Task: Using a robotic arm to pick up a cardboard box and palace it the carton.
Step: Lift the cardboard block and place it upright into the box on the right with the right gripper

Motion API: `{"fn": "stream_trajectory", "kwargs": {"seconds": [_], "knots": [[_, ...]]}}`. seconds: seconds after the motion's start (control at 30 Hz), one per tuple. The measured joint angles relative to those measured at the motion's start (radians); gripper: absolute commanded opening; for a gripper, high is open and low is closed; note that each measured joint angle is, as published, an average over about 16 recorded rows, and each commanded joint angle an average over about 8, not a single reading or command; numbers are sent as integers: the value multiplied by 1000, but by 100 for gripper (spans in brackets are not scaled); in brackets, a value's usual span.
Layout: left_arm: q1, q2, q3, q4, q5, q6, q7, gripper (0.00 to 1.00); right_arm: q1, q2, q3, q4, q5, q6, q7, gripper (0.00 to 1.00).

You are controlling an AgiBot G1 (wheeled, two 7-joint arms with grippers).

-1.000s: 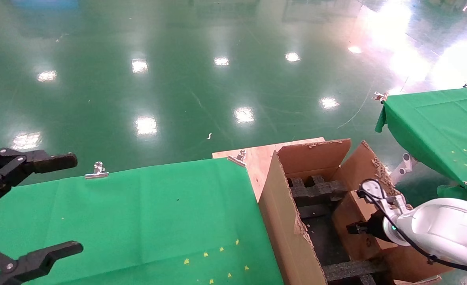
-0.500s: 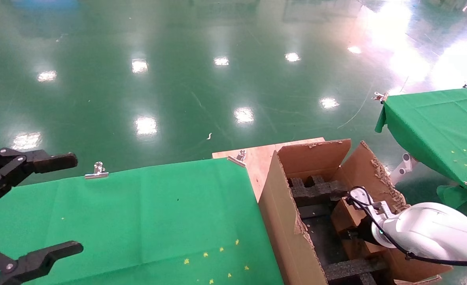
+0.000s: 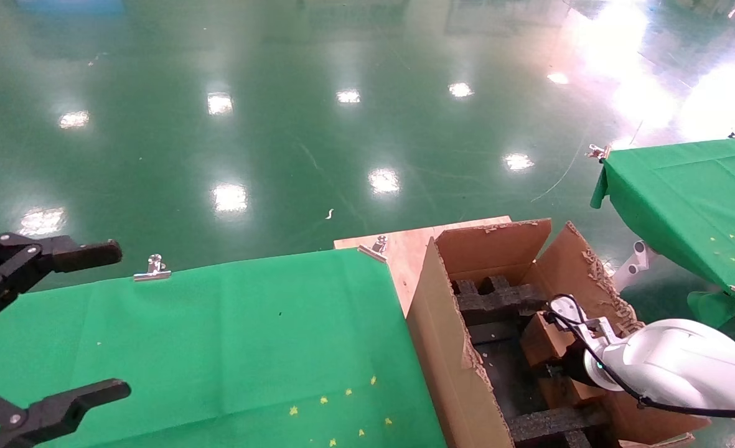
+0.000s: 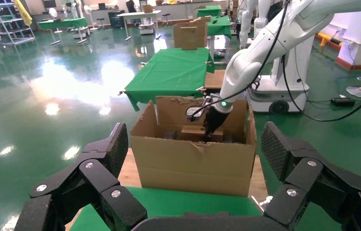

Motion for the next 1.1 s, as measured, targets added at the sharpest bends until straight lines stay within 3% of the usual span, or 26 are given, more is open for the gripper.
{"fn": "stream_trajectory", "kwargs": {"seconds": [0.63, 1.1], "knots": [[0, 0, 0, 0, 0, 0, 0, 100, 81, 37, 29, 63, -21, -26, 16, 100], [0, 0, 1, 0, 0, 0, 0, 100, 288, 136, 110, 265, -21, 8, -48, 100]]}}
